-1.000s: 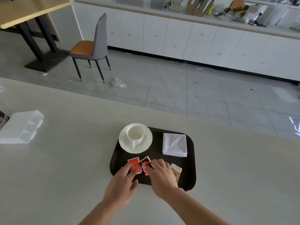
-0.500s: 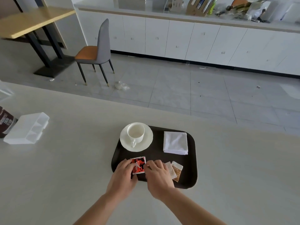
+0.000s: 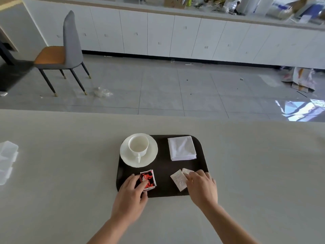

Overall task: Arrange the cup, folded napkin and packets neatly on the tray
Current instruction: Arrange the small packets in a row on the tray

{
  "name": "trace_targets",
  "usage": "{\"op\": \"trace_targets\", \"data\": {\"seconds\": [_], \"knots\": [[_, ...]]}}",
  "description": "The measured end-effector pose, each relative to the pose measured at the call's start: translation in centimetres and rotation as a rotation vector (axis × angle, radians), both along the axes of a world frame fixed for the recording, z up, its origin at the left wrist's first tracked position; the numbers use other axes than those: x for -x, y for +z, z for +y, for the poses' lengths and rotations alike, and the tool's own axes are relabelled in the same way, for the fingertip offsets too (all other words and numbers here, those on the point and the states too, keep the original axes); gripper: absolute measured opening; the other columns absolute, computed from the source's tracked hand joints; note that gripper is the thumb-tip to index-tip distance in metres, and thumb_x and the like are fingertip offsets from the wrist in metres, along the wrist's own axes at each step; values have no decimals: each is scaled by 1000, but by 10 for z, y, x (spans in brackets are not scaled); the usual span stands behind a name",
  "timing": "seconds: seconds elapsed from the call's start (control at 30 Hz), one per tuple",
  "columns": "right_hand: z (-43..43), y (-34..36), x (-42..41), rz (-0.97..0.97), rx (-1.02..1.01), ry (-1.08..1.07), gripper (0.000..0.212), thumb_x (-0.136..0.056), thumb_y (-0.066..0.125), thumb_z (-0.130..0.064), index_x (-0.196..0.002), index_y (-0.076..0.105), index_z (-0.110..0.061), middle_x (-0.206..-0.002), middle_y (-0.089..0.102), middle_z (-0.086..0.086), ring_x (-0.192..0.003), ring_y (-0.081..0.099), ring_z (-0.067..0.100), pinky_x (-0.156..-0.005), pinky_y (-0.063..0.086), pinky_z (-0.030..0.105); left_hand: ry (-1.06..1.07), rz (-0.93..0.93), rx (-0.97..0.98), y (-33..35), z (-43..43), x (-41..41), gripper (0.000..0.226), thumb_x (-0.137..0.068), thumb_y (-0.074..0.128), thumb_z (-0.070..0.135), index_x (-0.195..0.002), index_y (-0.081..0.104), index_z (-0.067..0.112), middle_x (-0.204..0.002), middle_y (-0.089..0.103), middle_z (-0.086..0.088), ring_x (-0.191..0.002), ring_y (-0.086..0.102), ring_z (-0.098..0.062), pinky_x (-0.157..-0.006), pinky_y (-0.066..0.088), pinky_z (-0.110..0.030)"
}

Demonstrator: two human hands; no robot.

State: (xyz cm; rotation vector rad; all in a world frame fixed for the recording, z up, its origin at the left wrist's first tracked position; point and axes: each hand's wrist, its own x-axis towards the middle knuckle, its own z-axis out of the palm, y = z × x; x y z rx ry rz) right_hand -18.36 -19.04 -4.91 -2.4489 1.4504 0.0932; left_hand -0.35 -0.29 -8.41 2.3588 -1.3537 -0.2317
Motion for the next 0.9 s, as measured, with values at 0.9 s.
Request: {"op": "trace_targets", "data": {"seconds": [0.9], "knots": [[-10,-8,-12,-93,-78,-140,24,-92,56,-43,-104,57,-23,-103,58,-5,-97,57,20,-67,44,31,24,122,-31,10,4,4,44,-88,63,28,-132,60,22,-144,49,-4,-140,37,-23,-112,35,-37]]}}
